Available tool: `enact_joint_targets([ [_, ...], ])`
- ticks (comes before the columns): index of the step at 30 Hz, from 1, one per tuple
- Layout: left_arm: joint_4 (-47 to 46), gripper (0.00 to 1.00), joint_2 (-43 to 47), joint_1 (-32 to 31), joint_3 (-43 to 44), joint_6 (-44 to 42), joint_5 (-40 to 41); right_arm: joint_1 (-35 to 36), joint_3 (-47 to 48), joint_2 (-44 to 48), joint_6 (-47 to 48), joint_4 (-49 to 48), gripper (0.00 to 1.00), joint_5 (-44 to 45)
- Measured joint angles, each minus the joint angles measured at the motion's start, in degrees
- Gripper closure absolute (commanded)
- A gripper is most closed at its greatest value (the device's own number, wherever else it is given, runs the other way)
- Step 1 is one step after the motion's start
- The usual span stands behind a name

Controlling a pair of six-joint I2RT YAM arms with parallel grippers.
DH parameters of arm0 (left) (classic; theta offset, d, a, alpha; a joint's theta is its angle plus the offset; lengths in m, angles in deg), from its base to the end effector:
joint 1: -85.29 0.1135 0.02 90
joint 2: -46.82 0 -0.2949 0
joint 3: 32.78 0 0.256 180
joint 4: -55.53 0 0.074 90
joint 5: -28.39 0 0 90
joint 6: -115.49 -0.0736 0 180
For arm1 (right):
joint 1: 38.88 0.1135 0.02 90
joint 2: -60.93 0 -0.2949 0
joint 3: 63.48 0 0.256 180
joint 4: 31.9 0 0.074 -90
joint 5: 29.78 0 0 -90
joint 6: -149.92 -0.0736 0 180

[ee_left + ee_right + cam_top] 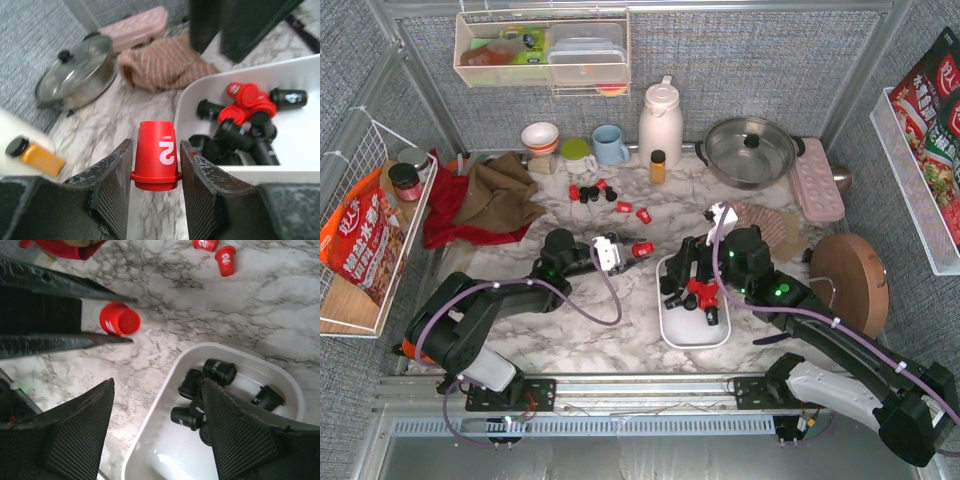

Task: Mix the coffee capsules in the storage basket

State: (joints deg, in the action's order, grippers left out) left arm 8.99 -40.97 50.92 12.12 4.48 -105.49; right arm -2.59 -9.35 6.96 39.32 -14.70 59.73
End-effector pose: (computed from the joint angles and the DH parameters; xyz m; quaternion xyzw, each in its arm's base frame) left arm 0.2378 -0.2244 0.2420 0.5362 0.4354 -0.3326 0.6421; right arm 0.1960 0.1447 0.3095 -0.1123 0.7962 0.2862 0.5211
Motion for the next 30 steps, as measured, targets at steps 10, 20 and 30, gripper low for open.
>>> enact_joint_targets([
  [10,-7.93,0.66,-1.11,-5.27,-0.28,0.11,-4.96,0.00,-3.30,-1.38,-5.05,-10.78,0.31,-6.08],
  [20,-10.47,0.64,-1.14,-7.10,-0.31,2.25,-5.64,0.04,-4.76,-4.13,-8.57,-17.66,0.50,-10.27],
  [30,-10.03,0.27,-1.27,-7.15,0.13,3.56,-2.34,0.04,-5.14,-4.70,-10.27,-18.49,0.76,-10.51],
])
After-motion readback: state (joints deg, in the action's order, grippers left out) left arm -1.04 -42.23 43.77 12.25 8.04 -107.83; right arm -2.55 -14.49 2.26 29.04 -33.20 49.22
